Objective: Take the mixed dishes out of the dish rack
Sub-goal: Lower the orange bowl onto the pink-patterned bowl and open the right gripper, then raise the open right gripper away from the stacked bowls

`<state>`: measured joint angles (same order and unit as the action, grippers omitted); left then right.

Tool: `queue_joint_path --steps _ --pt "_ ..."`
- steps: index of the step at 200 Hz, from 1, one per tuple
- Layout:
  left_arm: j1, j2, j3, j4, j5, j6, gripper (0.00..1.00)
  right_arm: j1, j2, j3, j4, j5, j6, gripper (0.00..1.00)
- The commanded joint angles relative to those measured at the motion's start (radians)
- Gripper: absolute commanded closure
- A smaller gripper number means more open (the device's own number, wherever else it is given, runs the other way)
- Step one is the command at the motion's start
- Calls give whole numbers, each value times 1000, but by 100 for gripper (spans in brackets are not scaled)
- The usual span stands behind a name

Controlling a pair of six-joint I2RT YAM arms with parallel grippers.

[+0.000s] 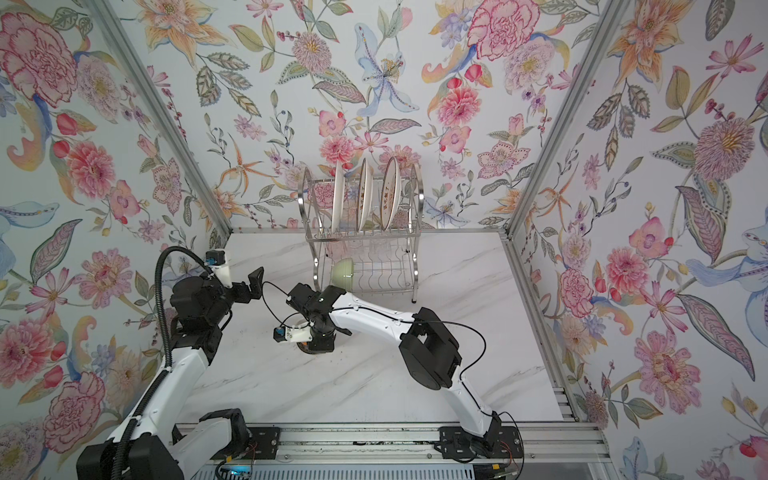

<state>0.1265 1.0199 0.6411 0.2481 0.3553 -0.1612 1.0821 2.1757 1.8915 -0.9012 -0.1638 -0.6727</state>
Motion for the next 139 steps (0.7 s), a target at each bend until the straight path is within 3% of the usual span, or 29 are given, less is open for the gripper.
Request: queue_joint_path --steps 1,40,102,139 --pt "11 -10 -10 6 24 11 1 9 20 4 -16 10 7 80" --pt "11 -7 -10 7 25 7 1 13 19 8 -17 4 14 78" --pt "9 -5 -18 30 55 -22 1 -10 -4 -7 -5 -96 71 63" --pt "9 -6 -18 47 57 -28 1 -12 -56 -53 77 -126 101 59"
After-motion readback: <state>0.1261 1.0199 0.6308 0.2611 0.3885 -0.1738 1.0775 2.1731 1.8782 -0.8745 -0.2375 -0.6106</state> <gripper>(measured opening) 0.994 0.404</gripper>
